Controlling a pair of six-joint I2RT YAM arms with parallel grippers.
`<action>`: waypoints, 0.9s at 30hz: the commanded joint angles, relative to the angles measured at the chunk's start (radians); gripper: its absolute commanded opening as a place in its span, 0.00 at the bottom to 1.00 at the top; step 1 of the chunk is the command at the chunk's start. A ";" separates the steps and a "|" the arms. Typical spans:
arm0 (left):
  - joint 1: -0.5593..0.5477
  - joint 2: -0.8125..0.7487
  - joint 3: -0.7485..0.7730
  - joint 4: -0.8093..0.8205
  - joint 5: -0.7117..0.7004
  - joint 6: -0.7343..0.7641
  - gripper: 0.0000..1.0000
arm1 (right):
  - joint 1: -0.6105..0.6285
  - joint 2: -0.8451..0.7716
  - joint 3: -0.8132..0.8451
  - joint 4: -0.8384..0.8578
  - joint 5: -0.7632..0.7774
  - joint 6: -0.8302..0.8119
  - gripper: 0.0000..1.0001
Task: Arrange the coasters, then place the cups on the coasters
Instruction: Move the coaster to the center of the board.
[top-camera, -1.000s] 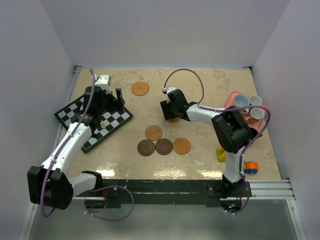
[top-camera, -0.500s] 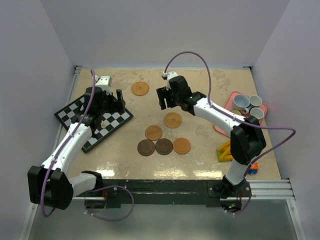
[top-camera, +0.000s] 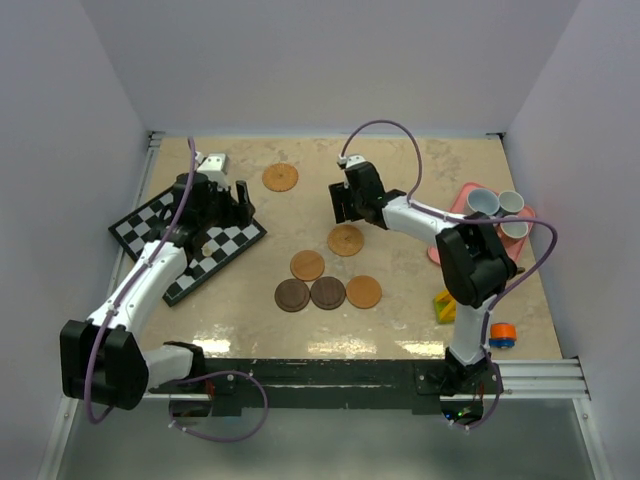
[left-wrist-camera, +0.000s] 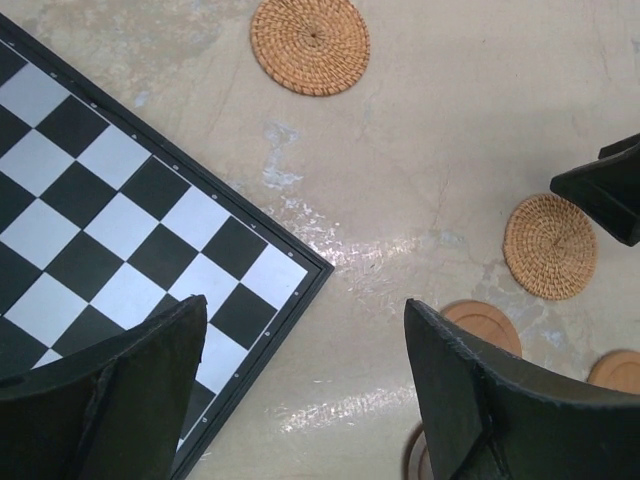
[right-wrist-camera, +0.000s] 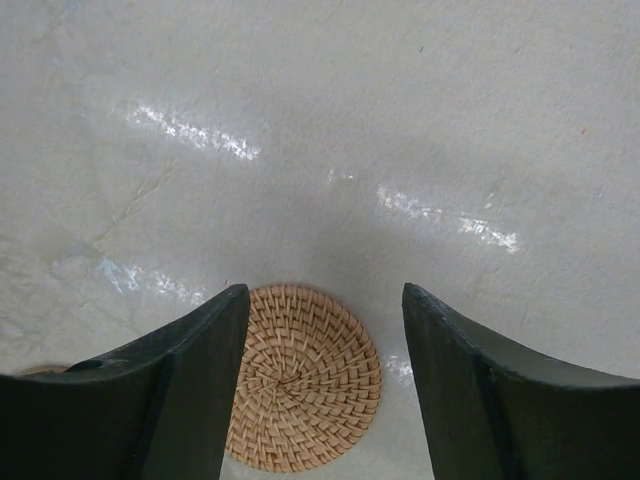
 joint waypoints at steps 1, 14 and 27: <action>0.003 0.026 -0.004 0.052 0.069 -0.022 0.84 | 0.008 -0.010 -0.034 0.099 0.012 0.023 0.65; 0.003 0.026 -0.005 0.054 0.072 -0.021 0.73 | 0.011 0.028 -0.138 0.174 -0.063 -0.017 0.56; 0.003 0.027 -0.004 0.051 0.072 -0.019 0.71 | 0.088 0.030 -0.207 0.128 -0.027 0.067 0.51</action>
